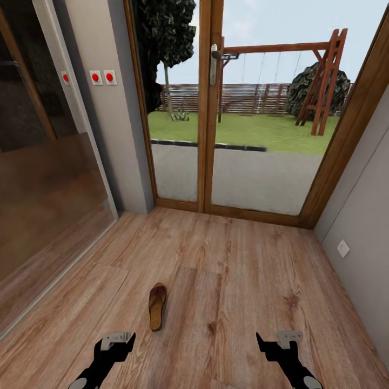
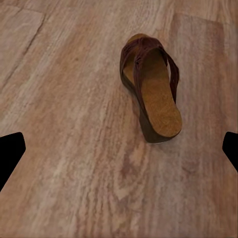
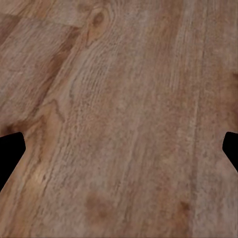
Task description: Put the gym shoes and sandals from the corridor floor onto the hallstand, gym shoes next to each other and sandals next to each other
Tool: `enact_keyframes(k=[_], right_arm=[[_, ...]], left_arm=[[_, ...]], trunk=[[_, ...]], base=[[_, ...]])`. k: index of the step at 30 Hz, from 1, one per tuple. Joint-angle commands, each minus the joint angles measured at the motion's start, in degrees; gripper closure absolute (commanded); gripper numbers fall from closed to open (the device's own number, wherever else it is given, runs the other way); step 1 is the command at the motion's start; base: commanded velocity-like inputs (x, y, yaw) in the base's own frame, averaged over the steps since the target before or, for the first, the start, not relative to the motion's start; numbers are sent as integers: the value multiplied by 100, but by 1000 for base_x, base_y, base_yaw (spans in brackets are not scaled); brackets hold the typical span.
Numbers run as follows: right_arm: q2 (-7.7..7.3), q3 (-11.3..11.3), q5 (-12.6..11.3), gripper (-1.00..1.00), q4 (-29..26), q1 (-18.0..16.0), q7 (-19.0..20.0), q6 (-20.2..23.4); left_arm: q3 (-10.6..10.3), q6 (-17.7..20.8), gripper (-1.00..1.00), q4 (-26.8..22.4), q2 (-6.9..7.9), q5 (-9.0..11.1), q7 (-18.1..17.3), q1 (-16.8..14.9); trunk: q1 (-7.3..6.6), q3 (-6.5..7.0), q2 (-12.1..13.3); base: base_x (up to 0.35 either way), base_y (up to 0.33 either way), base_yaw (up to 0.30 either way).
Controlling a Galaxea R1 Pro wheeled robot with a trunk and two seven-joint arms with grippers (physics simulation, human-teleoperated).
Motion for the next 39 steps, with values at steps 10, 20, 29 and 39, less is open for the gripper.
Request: enact_keyframes(k=[10,20,29,39], right_arm=[[-12,34,-67,-100,24,-4,22,-21],[-17,27,-68,-100,40,-4,6,-22],[-17,27,-68,-100,41,-4,-4,-21],[-11,27,-68,-100,41,-4,-5,-21]], left_arm=[[28,-18,-100,-10,-15,-62,-31,19],[38,-24,-100,-2,-16,-56,-34,52],[39,-26,-100,34,-17,-56,-39,53],[39,-27,-100,38,-16,-55,-45,54]], trunk=[[-1,-5,-2],[-1,-5,-2],[-1,-5,-2],[-1,-5,-2]], base=[[44,-3,0],[278,-84,0],[267,-72,0],[36,-6,0]])
